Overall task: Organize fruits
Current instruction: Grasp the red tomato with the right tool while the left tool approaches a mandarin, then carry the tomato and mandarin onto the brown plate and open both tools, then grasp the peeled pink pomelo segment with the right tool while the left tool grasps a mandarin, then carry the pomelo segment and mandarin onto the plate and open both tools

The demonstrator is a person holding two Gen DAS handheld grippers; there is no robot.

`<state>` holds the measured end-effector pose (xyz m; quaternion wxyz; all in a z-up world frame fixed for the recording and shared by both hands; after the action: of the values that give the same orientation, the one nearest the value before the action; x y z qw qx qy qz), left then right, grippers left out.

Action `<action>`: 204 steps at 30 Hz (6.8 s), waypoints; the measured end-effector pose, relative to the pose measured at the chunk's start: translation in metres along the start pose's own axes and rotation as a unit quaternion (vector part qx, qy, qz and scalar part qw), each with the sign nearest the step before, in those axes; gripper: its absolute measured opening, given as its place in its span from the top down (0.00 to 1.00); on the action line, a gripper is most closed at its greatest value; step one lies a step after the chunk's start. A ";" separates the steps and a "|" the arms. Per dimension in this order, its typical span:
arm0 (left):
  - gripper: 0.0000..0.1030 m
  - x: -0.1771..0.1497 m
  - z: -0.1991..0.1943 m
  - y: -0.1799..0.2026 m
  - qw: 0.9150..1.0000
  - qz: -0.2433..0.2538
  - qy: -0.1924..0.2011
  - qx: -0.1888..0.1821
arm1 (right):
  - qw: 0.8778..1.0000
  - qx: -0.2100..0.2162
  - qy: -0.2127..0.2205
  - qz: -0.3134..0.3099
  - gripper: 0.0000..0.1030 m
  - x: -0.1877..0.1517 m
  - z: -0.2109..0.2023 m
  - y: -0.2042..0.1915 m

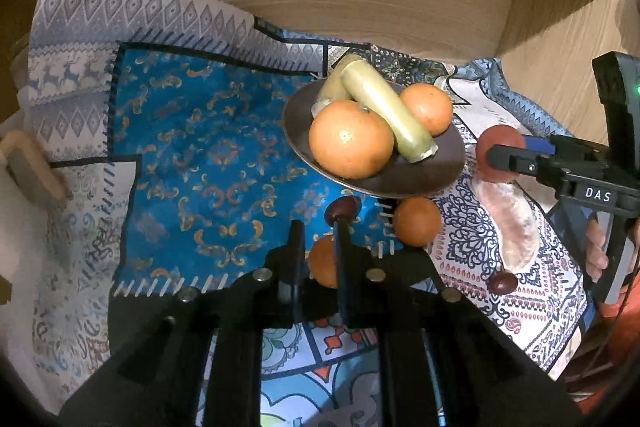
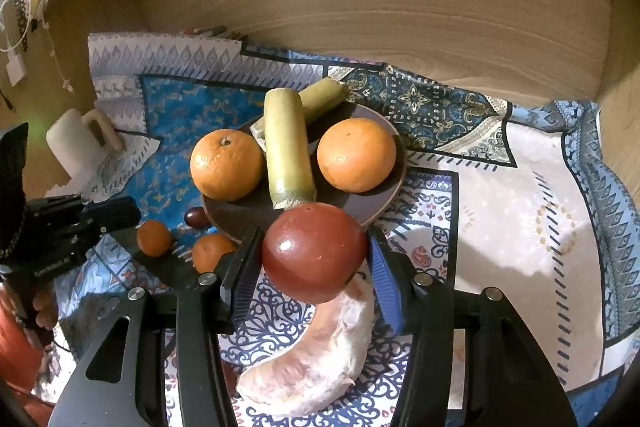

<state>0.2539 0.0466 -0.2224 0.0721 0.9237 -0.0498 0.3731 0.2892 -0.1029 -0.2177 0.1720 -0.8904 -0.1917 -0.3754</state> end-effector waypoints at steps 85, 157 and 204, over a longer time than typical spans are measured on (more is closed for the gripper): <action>0.37 0.104 0.063 -0.009 0.999 0.049 0.006 0.006 | 0.997 -0.048 0.023 -0.048 0.19 0.032 0.018 0.001; 0.38 0.000 0.061 0.080 0.996 0.060 -0.045 -0.040 | 0.999 -0.045 0.005 -0.018 0.79 -0.025 -0.025 0.009; 0.64 0.096 0.012 0.036 0.997 0.039 0.062 -0.017 | 0.994 -0.020 0.078 -0.076 0.80 0.087 -0.007 -0.012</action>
<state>0.3251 0.0050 -0.1604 0.0764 0.8948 -0.0872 0.4311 0.3350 -0.0771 -0.1475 0.1393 -0.8448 -0.2368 -0.4592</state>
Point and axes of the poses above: each gripper's, at about its wrist camera, not at the fingertips, and z roughly the way its jaws point, y to its right, x to its top, the point moved 10 cm from there along z, roughly the way its jaws point, and after that the axes turned 3 degrees about -x, right-handed, at the moved point
